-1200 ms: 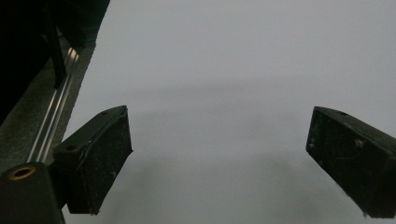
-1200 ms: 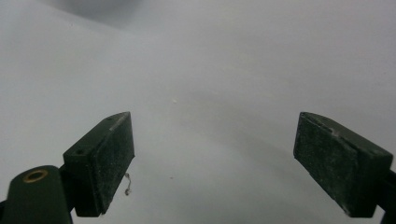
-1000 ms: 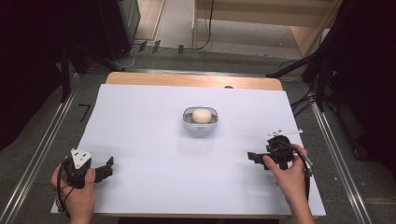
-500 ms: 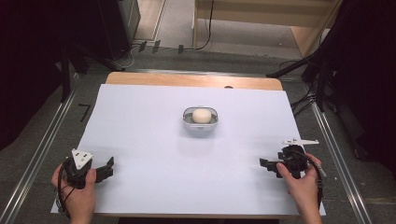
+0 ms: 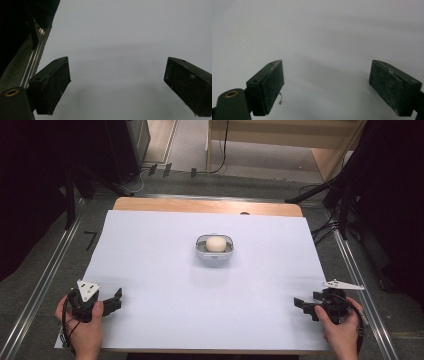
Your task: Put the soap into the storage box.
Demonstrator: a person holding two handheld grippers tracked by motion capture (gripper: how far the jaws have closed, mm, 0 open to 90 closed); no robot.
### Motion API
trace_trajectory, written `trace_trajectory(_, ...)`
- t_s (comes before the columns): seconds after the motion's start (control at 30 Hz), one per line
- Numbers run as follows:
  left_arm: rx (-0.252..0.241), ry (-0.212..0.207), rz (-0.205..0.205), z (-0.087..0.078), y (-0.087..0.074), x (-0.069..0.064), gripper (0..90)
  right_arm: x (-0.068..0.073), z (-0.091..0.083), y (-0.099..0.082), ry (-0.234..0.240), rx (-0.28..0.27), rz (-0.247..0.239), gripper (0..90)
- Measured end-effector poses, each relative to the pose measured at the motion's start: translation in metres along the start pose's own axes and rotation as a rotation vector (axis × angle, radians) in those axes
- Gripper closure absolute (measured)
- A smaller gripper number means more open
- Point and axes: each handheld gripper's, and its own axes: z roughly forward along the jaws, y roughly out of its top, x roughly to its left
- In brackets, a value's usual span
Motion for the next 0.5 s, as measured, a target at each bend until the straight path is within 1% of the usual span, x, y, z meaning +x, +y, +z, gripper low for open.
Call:
trace_trajectory(0.03, 0.001, 0.000, 0.002, 0.000, 0.000, 0.000, 7.4, -0.003, -0.003, -0.003, 0.002, -0.013, 0.009, 13.2)
trace_trajectory(0.1, 0.001, 0.000, 0.003, 0.001, 0.000, -0.001, 7.4, -0.008, -0.006, -0.007, 0.013, -0.022, 0.016, 13.2)
trace_trajectory(0.2, 0.008, 0.000, -0.002, 0.001, 0.000, 0.000, 7.4, -0.013, -0.011, -0.012, 0.006, -0.024, 0.025, 13.2)
trace_trajectory(0.27, 0.008, 0.000, -0.007, 0.001, 0.000, 0.001, 7.3, -0.016, -0.014, -0.014, -0.003, -0.030, 0.021, 13.2)
trace_trajectory(0.3, 0.007, 0.000, -0.010, 0.001, 0.000, 0.001, 7.3, -0.019, -0.018, -0.017, 0.001, -0.041, 0.019, 13.1)
trace_trajectory(0.37, 0.010, 0.002, -0.006, 0.001, 0.000, 0.001, 7.3, -0.021, -0.020, -0.019, -0.002, -0.046, 0.015, 13.1)
trace_trajectory(0.43, 0.009, 0.005, -0.003, 0.001, 0.000, 0.000, 7.3, -0.027, -0.024, -0.025, -0.007, -0.062, 0.014, 13.2)
trace_trajectory(0.5, 0.006, 0.008, -0.003, 0.001, 0.000, 0.000, 7.4, -0.029, -0.026, -0.035, -0.007, -0.097, 0.041, 13.2)
